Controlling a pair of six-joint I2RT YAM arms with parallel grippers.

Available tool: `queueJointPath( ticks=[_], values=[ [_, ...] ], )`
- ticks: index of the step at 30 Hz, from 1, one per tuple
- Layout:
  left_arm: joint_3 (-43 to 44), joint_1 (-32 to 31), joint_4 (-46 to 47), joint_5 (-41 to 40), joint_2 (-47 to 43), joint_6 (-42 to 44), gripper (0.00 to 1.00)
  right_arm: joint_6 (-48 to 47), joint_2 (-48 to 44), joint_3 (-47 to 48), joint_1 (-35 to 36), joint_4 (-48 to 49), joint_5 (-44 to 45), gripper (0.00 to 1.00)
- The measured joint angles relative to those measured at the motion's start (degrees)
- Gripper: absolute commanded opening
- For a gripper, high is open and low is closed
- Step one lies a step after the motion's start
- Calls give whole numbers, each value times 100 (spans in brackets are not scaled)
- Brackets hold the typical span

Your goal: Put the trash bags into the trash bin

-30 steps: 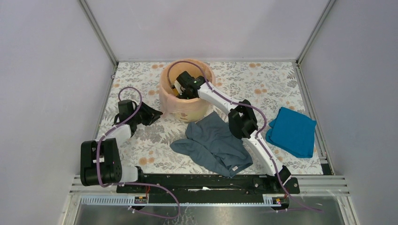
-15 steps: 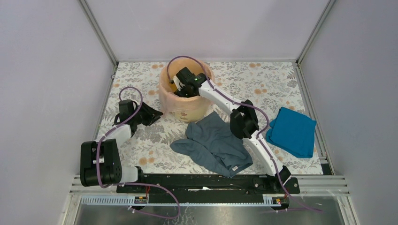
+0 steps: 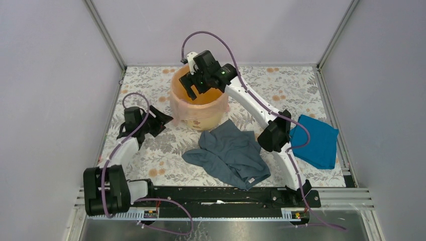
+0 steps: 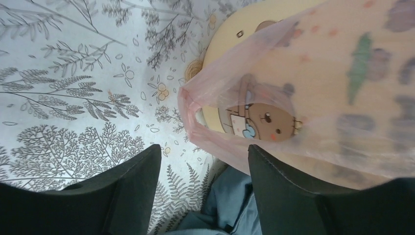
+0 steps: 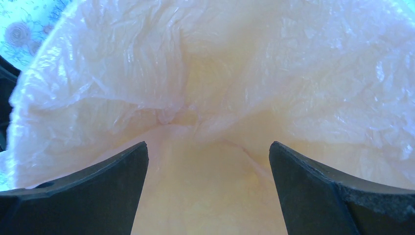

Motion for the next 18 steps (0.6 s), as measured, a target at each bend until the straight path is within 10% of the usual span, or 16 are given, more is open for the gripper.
queueJointPath(
  ticks=[9,18],
  values=[
    [1331,109,-1867,-1086,-1270,533,87,564,-1373,-588,0,208,297,100],
    [3821,-721,-2188,-1268,-1257,966,88,1121,-4266,-3766,-573,1753,555,100]
  ],
)
